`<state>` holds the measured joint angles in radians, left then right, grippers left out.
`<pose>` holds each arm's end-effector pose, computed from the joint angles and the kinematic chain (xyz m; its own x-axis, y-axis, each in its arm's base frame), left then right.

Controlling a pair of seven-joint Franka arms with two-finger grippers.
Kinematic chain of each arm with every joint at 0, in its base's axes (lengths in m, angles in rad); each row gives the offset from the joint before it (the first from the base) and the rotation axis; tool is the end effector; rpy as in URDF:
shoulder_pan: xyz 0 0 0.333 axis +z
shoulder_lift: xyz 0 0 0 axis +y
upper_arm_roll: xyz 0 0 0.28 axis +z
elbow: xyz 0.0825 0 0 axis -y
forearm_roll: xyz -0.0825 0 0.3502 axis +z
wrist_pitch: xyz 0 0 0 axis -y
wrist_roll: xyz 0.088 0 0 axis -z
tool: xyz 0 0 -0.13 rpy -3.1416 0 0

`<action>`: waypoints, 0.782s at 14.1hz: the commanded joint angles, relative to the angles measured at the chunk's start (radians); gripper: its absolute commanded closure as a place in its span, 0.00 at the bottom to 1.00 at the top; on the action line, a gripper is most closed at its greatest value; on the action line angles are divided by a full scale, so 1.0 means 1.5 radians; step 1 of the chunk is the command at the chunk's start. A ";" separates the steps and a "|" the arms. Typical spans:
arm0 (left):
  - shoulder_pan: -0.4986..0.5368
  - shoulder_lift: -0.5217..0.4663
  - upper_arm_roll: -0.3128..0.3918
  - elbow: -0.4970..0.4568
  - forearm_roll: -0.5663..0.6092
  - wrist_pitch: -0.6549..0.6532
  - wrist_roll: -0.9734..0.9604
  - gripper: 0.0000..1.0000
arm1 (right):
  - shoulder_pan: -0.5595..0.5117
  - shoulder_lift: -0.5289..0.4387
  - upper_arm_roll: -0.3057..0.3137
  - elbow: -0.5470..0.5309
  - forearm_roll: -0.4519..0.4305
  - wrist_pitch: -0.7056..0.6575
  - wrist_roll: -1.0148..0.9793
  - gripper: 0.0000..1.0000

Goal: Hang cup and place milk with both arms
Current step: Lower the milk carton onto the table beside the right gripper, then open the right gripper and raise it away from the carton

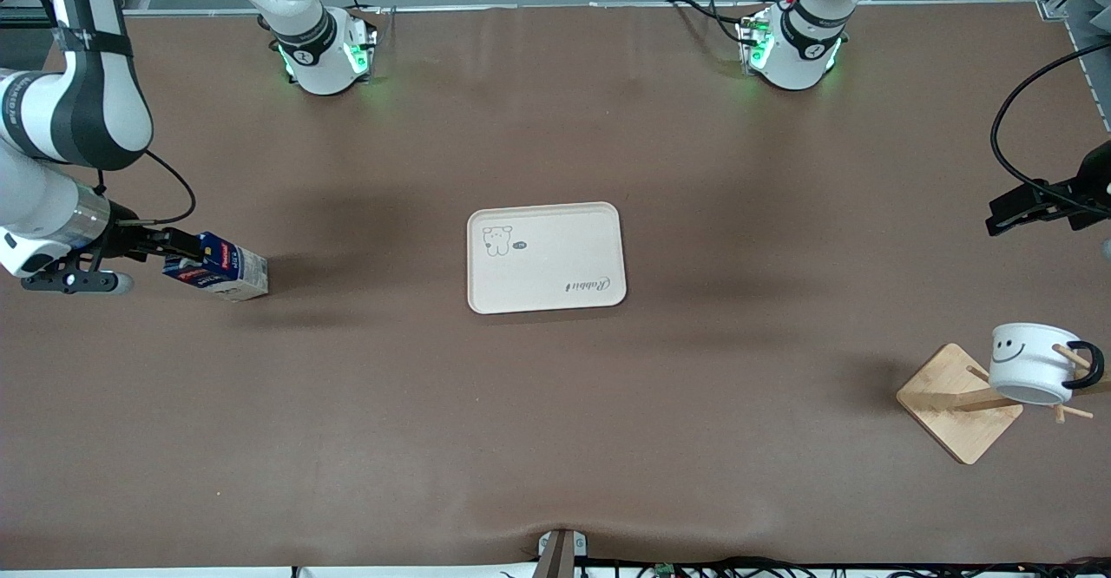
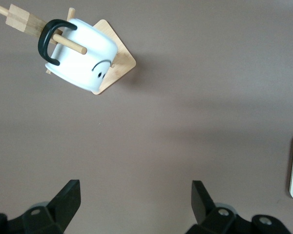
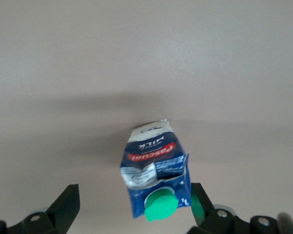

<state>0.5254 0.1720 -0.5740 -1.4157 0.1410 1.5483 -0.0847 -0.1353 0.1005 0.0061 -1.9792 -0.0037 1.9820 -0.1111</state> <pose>0.5589 0.0157 0.5518 0.9990 0.0448 -0.0082 0.0443 -0.9978 -0.0488 0.5266 -0.0688 0.3668 0.9951 -0.0160 -0.0972 -0.0169 -0.9998 -0.0082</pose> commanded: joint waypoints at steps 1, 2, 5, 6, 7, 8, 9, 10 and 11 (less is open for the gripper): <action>0.004 -0.011 -0.003 -0.002 0.010 -0.003 -0.010 0.00 | 0.025 0.024 0.005 0.029 -0.013 -0.029 0.002 0.00; 0.004 -0.011 -0.003 -0.002 0.010 -0.003 -0.010 0.00 | 0.025 0.032 0.006 0.059 -0.011 -0.036 -0.001 0.00; 0.004 -0.012 -0.005 -0.002 0.006 -0.003 -0.011 0.00 | 0.021 0.062 0.006 0.238 0.001 -0.212 -0.002 0.00; 0.005 -0.014 -0.005 -0.002 0.005 -0.003 -0.011 0.00 | 0.029 0.071 0.007 0.302 0.000 -0.272 -0.001 0.00; 0.004 -0.020 -0.005 -0.003 0.005 -0.003 -0.011 0.00 | 0.045 0.072 0.007 0.352 -0.005 -0.315 0.000 0.00; 0.004 -0.020 -0.006 -0.003 0.004 -0.003 -0.011 0.00 | 0.060 0.071 0.007 0.389 -0.008 -0.341 0.000 0.00; 0.004 -0.020 -0.006 -0.003 0.004 -0.003 -0.012 0.00 | 0.065 0.069 0.008 0.416 -0.006 -0.367 -0.001 0.00; 0.004 -0.020 -0.006 -0.003 0.004 -0.003 -0.011 0.00 | 0.073 0.061 0.012 0.420 -0.006 -0.384 -0.002 0.00; 0.004 -0.020 -0.006 -0.003 0.003 -0.003 -0.012 0.00 | 0.080 0.048 0.012 0.420 -0.005 -0.397 0.003 0.00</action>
<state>0.5244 0.1624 -0.5760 -1.4150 0.1410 1.5483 -0.0847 -0.0346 0.1622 0.0213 -1.3943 -0.0034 1.4317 -0.1104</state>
